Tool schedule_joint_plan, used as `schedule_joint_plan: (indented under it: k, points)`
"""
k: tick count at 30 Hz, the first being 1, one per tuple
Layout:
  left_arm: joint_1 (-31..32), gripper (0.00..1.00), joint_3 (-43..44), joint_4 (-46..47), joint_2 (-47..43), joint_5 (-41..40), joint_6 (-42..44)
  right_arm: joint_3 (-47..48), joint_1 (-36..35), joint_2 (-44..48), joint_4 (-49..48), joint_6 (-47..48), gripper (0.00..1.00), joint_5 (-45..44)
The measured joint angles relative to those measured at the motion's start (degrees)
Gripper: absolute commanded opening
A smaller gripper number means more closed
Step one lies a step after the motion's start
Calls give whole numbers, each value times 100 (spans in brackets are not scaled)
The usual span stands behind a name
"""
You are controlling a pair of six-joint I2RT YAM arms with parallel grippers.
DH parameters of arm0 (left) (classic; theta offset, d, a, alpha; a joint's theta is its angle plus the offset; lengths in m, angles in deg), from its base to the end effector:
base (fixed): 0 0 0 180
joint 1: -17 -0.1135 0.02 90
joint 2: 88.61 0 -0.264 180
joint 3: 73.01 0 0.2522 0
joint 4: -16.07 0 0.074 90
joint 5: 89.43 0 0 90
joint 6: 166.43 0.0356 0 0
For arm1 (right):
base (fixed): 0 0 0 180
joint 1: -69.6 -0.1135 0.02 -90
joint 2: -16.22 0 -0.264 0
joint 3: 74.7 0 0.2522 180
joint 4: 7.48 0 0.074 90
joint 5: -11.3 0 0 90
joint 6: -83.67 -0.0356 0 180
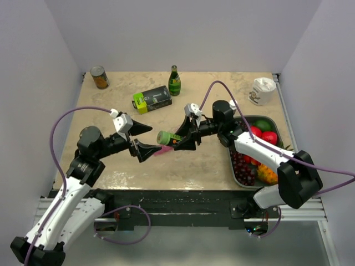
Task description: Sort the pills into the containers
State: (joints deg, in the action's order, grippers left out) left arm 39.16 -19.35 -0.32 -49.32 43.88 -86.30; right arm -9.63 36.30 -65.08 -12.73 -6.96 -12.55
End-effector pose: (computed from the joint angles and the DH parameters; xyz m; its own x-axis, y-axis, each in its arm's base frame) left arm 0.1388 -0.0829 0.3397 -0.1880 -0.0581 -0.9804 0.8903 0.4115 -0.1951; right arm 0.2404 0.1969 0.2871 -0.1699 -0.1063 -0.9797 -0.9706 -0.1538 0.1850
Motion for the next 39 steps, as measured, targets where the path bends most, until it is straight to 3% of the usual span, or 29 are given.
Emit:
schedule_joint_plan:
  k: [6,14,17,30,33,37,39]
  points:
    - [0,99,-28,160,-348,-728,-1473,63,-2,0,437,490,0,-210]
    - [0,94,105,-157,1005,-1025,-3362,107,-2,0,772,857,0,-396]
    - [0,88,94,-179,1005,-1056,-3668,107,-2,0,820,918,0,-417]
    - [39,76,48,-44,1097,-728,-3899,107,-2,0,876,970,0,-516]
    - [94,69,48,-4,1217,-691,-3875,107,-2,0,879,973,0,-514]
    - [146,30,46,17,1344,-754,-3827,109,9,0,896,970,0,-485]
    - [157,26,46,57,1401,-772,-3751,109,28,0,920,973,0,-501]
